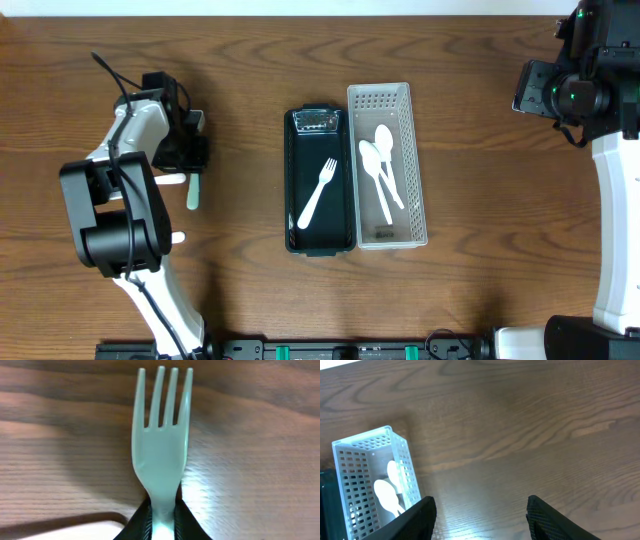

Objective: Pack container
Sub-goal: 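Move the left gripper back and grasp another white fork, then lower the second fork into the black tray and release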

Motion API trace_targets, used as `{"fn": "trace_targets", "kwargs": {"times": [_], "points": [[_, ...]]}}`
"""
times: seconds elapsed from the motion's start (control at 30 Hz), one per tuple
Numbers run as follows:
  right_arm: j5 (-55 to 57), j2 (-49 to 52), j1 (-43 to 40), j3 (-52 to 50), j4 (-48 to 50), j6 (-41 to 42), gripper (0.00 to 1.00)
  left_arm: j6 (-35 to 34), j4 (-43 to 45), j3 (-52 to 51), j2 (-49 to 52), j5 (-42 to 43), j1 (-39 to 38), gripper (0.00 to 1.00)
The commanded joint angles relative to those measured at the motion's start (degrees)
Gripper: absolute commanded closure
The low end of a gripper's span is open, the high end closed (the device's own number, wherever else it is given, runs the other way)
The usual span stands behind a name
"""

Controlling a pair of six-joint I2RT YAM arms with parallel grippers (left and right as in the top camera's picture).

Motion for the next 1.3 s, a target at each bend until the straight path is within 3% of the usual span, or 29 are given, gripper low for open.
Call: {"fn": "trace_targets", "kwargs": {"times": [0.0, 0.3, 0.43, 0.63, 0.83, 1.27], "points": [[1.2, 0.3, -0.4, 0.1, 0.0, -0.8, 0.38, -0.3, -2.4, 0.9, -0.3, 1.5, -2.3, 0.94], [1.2, 0.3, -0.5, 0.1, 1.1, -1.5, 0.38, -6.8, -14.6, 11.0, -13.5, 1.5, -10.3, 0.94], [1.2, 0.3, -0.8, 0.1, 1.1, -1.9, 0.39, -13.2, -17.5, 14.6, -21.6, 1.5, -16.0, 0.94], [1.2, 0.3, -0.8, 0.1, 0.9, -1.9, 0.38, -28.4, -17.2, 14.8, -28.4, 1.5, -27.4, 0.94], [1.2, 0.3, -0.8, 0.1, 0.5, -1.9, 0.39, -36.4, -13.2, 12.0, -26.2, 1.5, -36.6, 0.94], [1.2, 0.3, -0.8, 0.1, -0.9, -1.9, 0.39, -35.8, -8.1, 7.3, -7.3, 1.0, -40.3, 0.94]]}}
